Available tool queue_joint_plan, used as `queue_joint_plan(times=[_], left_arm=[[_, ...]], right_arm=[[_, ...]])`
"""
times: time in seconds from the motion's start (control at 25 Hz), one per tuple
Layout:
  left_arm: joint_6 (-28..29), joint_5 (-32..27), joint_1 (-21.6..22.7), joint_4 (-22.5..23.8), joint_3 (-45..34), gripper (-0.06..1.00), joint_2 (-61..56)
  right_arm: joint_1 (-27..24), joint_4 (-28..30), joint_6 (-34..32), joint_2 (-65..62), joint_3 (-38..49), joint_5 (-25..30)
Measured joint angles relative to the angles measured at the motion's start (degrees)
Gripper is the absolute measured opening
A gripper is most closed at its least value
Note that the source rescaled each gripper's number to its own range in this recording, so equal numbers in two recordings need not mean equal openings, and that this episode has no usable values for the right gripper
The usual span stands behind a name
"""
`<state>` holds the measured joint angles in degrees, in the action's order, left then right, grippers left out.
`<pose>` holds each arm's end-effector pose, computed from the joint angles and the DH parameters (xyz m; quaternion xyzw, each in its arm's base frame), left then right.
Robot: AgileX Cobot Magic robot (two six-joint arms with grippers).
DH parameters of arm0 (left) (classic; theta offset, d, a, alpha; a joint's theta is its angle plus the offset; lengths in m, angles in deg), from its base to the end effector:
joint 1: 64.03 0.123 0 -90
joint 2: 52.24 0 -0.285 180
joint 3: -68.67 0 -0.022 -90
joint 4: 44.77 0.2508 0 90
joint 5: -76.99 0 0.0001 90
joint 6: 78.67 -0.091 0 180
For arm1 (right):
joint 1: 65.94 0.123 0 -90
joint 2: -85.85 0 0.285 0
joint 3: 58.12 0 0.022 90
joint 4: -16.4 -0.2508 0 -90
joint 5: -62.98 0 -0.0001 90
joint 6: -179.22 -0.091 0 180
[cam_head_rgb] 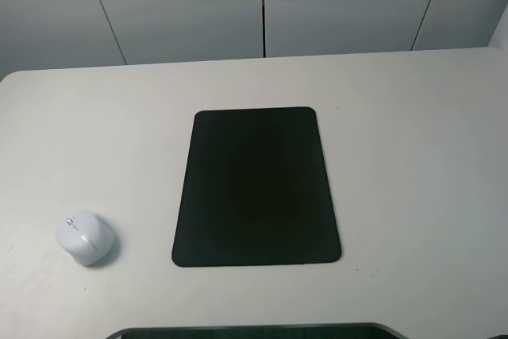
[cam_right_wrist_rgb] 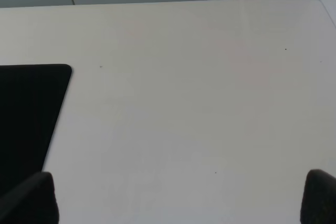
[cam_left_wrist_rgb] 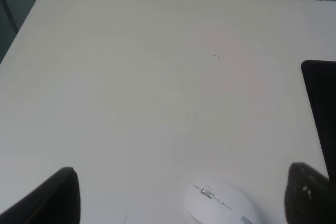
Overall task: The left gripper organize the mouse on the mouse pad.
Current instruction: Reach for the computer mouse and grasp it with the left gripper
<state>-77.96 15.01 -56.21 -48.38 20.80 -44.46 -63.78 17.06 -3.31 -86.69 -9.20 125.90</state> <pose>-0.0065 -0.0060 0.2791 -0.0619 0.8528 0.0007 0.5185 -0.0066 -0.0012 0.2726 0.0031 0.8629 0.0149 0.5051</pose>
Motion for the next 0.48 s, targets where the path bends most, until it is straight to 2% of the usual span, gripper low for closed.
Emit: queue_joint_plan(times=[0.48], left_arm=[[0.0,0.0,0.0,0.0,0.0,1.0,0.0]], right_arm=[[0.0,0.0,0.0,0.0,0.0,0.0]])
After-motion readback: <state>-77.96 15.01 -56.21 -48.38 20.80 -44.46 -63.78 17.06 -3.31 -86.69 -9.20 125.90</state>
